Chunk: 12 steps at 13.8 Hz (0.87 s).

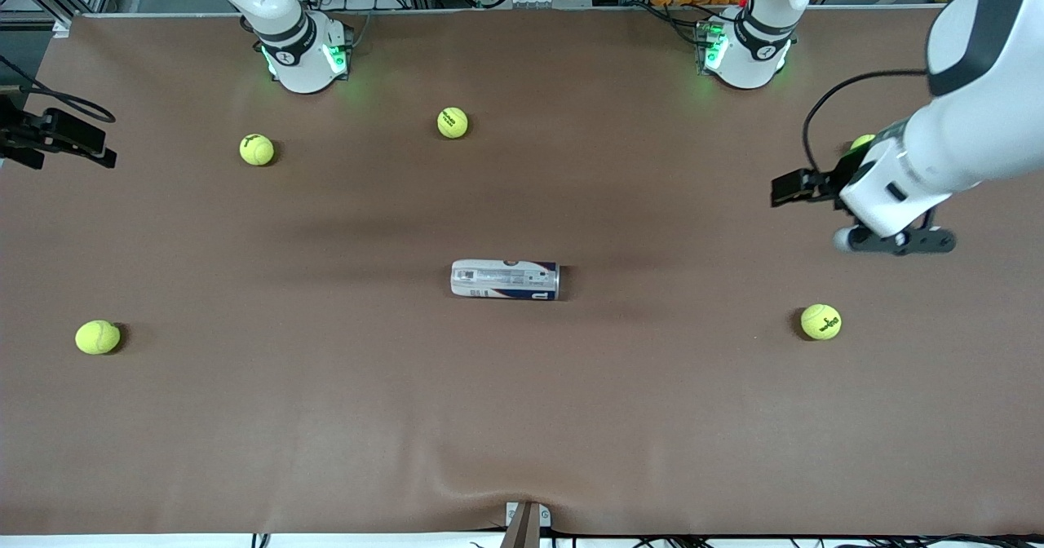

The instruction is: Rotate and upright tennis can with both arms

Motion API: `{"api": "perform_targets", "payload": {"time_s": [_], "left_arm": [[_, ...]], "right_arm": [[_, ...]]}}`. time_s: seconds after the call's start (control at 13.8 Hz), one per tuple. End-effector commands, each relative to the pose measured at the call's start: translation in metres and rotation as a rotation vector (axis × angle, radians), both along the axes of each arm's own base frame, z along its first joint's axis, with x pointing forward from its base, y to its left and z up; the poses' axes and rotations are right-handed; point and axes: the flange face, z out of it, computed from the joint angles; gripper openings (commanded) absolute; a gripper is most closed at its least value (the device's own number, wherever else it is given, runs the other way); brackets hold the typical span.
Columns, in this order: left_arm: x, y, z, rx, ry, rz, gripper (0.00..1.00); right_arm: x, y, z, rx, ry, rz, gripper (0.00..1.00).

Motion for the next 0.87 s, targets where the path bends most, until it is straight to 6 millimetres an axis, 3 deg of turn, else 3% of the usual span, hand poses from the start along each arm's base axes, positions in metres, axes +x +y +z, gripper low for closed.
{"api": "perform_targets", "payload": {"time_s": [0.0,0.15,0.58,0.8], "left_arm": [[0.018,-0.023,-0.016,-0.054,-0.018,-0.015,1.0],[0.024,-0.043,-0.037,-0.113,0.0,-0.012,1.0],[0.055,-0.064,-0.116,-0.358,0.105,0.089,1.0],[0.065,-0.095,-0.148,-0.455,0.083,0.149,1.0]], "right_arm": [[-0.002,-0.004,0.018,0.023,-0.019,-0.028,1.0],[-0.002,-0.004,0.021,0.021,-0.024,-0.027,1.0],[-0.005,-0.005,0.03,0.02,-0.028,-0.032,1.0],[-0.006,-0.005,0.04,0.012,-0.048,-0.059,1.0]]}}
